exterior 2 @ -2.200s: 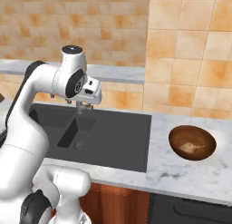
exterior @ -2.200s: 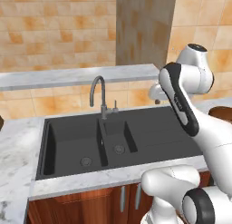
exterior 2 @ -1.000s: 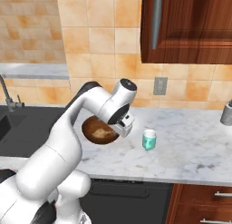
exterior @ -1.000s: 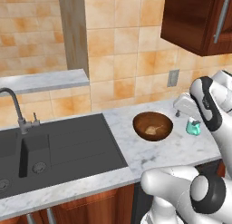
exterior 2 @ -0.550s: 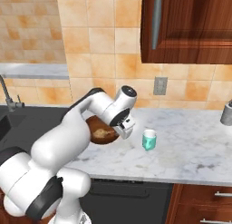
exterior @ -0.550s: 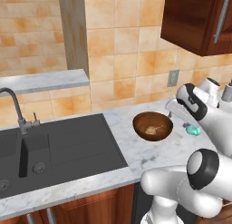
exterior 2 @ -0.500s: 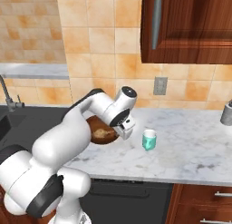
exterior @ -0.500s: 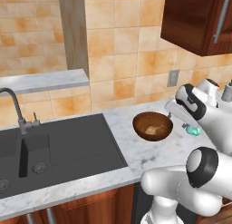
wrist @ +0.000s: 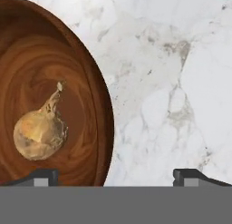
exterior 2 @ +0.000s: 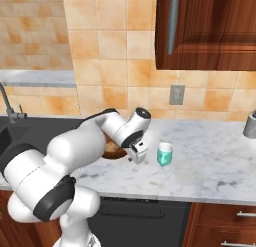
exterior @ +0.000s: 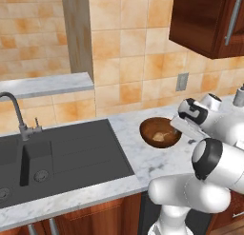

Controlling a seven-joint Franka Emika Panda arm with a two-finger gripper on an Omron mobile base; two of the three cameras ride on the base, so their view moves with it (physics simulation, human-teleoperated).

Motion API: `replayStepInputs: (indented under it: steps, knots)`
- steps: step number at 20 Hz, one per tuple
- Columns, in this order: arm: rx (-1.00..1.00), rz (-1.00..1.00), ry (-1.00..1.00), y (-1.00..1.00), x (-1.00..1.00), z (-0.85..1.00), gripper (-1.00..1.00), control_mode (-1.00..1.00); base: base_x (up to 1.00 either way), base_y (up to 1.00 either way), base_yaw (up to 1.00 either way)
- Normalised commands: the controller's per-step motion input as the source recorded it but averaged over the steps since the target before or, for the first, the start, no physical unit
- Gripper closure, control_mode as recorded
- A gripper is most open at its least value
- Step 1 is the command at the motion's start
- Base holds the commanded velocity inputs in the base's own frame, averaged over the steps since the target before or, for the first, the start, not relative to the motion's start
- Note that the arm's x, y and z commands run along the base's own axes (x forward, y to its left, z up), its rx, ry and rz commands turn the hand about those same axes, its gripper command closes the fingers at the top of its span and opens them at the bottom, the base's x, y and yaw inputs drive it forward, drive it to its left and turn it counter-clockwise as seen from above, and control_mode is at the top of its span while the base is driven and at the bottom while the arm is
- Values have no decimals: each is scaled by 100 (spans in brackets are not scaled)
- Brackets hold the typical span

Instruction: Move the mug from next to the sink to the open cabinet. Then, move the bowl with the onion to the fridge to clear the area for faucet cleaning.

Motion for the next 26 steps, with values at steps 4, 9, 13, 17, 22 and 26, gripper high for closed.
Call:
replayStepInputs:
  steps: [4, 9, 13, 17, 22, 26]
  knots:
    - [0, 0, 2, 0, 18, -38, -100, -100, 0, 0, 0]
    - [0, -2, 0, 0, 23, -33, -100, -100, 0, 0, 0]
    - [0, -2, 0, 2, 38, -19, 100, -100, 0, 0, 0]
    - [0, 0, 0, 1, 1, 0, 100, -100, 0, 0, 0]
    - [0, 0, -5, 0, -8, 7, 100, -100, 0, 0, 0]
    - [0, -3, -23, 0, -29, 78, 100, -100, 0, 0, 0]
